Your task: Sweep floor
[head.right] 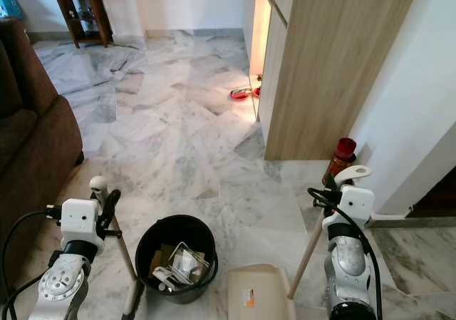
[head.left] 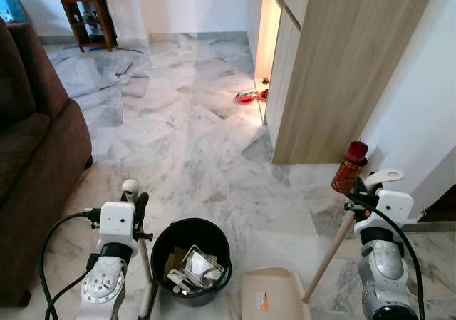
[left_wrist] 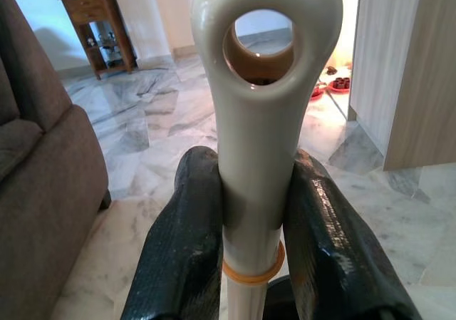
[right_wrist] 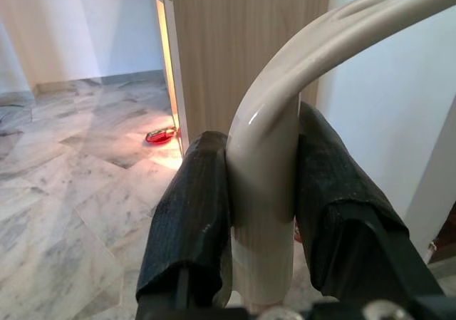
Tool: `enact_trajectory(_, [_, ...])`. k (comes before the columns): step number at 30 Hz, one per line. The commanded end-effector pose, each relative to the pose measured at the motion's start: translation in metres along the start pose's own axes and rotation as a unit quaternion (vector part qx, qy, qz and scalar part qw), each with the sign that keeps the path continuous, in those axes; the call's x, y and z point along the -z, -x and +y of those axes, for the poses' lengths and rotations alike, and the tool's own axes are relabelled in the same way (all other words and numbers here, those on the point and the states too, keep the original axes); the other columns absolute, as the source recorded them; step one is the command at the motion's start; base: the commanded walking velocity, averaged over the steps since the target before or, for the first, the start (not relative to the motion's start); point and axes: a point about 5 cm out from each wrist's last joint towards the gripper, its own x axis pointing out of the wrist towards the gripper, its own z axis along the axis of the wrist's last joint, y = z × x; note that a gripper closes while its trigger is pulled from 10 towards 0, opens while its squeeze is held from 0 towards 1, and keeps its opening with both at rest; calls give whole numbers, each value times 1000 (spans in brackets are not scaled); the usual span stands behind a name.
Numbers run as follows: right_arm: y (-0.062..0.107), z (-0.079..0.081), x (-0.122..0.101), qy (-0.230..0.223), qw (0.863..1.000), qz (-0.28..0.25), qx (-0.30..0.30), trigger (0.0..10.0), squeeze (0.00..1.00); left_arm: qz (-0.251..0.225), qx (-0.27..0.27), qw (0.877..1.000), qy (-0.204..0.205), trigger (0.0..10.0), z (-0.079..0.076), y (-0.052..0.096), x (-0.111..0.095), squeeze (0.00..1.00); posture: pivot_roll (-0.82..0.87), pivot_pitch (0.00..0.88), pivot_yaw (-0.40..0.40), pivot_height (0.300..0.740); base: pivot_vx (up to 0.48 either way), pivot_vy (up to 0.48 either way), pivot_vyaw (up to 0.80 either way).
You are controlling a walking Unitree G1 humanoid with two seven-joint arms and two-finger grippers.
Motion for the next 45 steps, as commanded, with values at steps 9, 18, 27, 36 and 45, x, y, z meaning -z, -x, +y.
enact_trajectory(9, [-6, -2, -12, 3, 999, -40, -2, 10000, 0, -6, -11, 1000, 0, 10000, 8, 2, -4, 0, 19, 0, 9, 740, 0, 0, 0])
enact_trajectory(18, [-3, -5, -10, 7, 999, -35, -5, 10000, 0, -9, -8, 1000, 0, 10000, 7, 4, -4, 0, 14, 0, 9, 740, 0, 0, 0])
enact_trajectory(27, [-5, -4, -10, 7, 999, -36, -7, 10000, 0, -11, -11, 1000, 0, 10000, 8, 3, -4, 0, 18, 0, 4, 740, 0, 0, 0])
enact_trajectory(36, [-5, -1, -9, 8, 999, -31, -12, 10000, 0, -11, -16, 1000, 0, 10000, 10, 4, -5, 0, 20, 0, 1, 740, -126, 0, 0])
enact_trajectory(45, [-5, -2, -9, 8, 999, -30, -10, 10000, 0, -11, -19, 1000, 2, 10000, 10, 4, -5, 0, 19, 0, 1, 740, -287, 0, 0])
